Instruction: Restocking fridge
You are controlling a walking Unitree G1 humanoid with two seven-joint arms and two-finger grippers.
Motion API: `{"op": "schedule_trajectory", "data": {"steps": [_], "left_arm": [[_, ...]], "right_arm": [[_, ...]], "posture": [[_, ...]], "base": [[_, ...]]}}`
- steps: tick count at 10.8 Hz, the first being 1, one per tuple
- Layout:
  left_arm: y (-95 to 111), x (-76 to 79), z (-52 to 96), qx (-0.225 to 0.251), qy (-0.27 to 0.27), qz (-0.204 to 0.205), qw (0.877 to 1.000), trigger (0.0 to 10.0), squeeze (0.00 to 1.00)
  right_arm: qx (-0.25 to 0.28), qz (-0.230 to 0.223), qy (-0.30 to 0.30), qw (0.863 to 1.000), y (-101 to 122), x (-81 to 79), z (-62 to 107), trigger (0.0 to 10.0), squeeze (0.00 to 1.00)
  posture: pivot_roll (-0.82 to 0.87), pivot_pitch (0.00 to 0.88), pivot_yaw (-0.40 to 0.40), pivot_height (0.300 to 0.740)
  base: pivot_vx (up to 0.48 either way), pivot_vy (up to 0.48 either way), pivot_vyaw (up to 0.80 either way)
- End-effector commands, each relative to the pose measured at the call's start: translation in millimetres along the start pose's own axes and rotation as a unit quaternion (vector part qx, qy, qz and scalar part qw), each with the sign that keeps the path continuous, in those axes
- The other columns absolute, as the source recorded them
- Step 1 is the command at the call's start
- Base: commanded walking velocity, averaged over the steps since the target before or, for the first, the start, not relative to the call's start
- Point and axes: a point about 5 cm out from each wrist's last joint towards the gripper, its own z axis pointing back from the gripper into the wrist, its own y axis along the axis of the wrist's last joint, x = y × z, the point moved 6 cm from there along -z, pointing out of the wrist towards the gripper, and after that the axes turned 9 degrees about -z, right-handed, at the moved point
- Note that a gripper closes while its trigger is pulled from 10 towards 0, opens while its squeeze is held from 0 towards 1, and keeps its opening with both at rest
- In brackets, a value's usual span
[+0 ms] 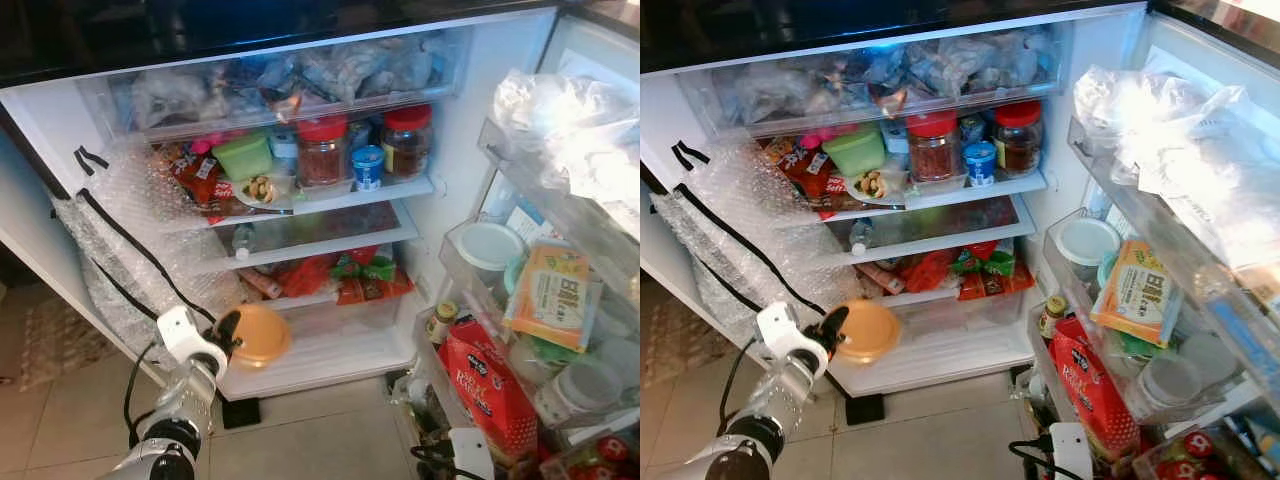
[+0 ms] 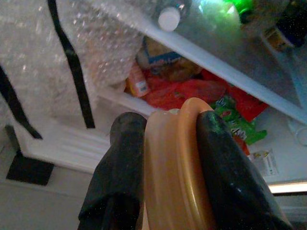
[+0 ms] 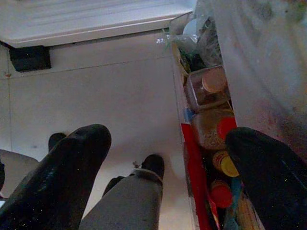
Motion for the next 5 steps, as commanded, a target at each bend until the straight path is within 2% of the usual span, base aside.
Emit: {"op": "schedule_trajectory", "data": {"steps": [1,5], "left_arm": [[2.6,1.3,-0.9,0.002,-0.004,0.010,1.000,10.0,0.00],[15.0,21.6,-3.7,0.031,-0.047,0.035,0.998,10.0,0.00]], "right_arm": [[-0.004,-0.004,-0.015,1.000,-3.4,9.2,1.9,10.0,0.00],[-0.013,0.000,-0.009,1.000,-8.2,7.0,2.3,10.0,0.00]], "posture": [[-0.12,0.045,0.063,0.740],[-0.12,0.045,0.064,0.740]], "base": [[0.000,0.000,0.00],[0.000,0.000,0.00]]}}
